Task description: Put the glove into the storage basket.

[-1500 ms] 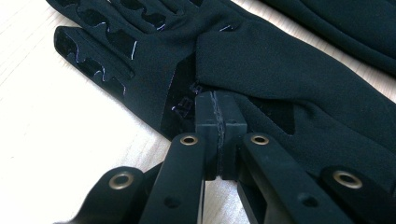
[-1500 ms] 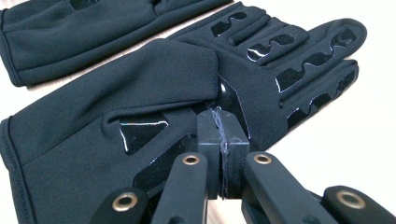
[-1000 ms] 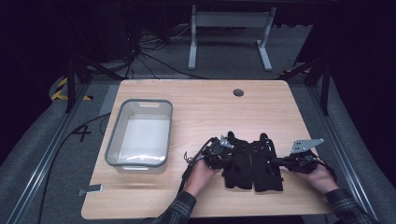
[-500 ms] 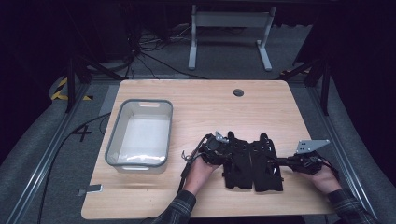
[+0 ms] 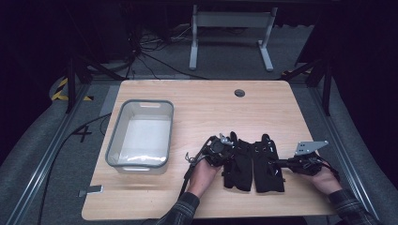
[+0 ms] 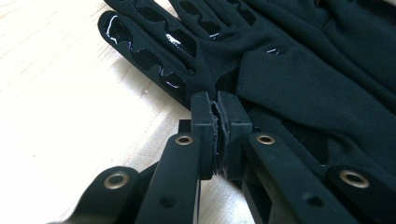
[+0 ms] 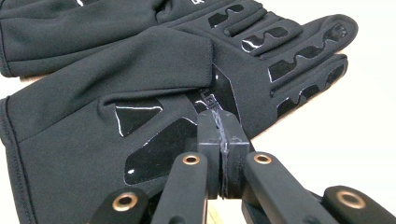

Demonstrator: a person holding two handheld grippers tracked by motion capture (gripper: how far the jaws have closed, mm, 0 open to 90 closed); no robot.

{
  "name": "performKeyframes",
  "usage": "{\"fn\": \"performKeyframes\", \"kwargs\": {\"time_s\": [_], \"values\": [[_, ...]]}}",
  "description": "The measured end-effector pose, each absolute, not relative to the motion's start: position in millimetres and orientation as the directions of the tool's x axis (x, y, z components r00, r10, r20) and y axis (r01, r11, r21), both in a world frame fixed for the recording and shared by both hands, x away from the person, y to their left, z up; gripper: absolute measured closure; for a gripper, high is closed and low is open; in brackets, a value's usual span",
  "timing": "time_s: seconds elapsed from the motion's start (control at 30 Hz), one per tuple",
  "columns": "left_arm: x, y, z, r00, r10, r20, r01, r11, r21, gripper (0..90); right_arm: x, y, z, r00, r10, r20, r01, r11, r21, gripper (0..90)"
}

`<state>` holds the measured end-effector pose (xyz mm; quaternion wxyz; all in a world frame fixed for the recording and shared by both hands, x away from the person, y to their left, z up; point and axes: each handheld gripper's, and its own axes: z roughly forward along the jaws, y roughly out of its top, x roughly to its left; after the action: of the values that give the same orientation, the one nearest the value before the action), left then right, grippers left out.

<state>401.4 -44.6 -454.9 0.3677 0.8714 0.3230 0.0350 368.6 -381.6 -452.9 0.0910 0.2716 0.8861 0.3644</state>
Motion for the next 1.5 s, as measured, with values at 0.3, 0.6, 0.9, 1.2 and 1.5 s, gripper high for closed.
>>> {"fn": "performKeyframes", "kwargs": {"time_s": [0.3, 0.6, 0.9, 1.2, 1.5], "values": [[403, -31, -445, 0.77, 0.58, -0.264, 0.57, -0.441, 0.694, 86.8, 369, -380, -453, -0.838, 0.544, 0.033, 0.41, 0.59, 0.696, 90.0], [403, -25, -439, 0.766, 0.542, -0.346, 0.592, -0.385, 0.707, 86.8, 370, -375, -453, -0.84, 0.542, 0.028, 0.405, 0.592, 0.697, 90.0], [404, -23, -433, 0.764, 0.505, -0.401, 0.606, -0.35, 0.714, 86.8, 373, -364, -453, -0.851, 0.525, 0.028, 0.394, 0.602, 0.695, 90.0], [407, -21, -419, 0.776, 0.496, -0.389, 0.587, -0.344, 0.733, 86.8, 380, -348, -454, -0.867, 0.497, 0.032, 0.377, 0.613, 0.694, 90.0], [414, -37, -407, 0.789, 0.469, -0.396, 0.574, -0.336, 0.746, 86.8, 387, -331, -454, -0.879, 0.475, 0.033, 0.362, 0.621, 0.695, 90.0]]}}
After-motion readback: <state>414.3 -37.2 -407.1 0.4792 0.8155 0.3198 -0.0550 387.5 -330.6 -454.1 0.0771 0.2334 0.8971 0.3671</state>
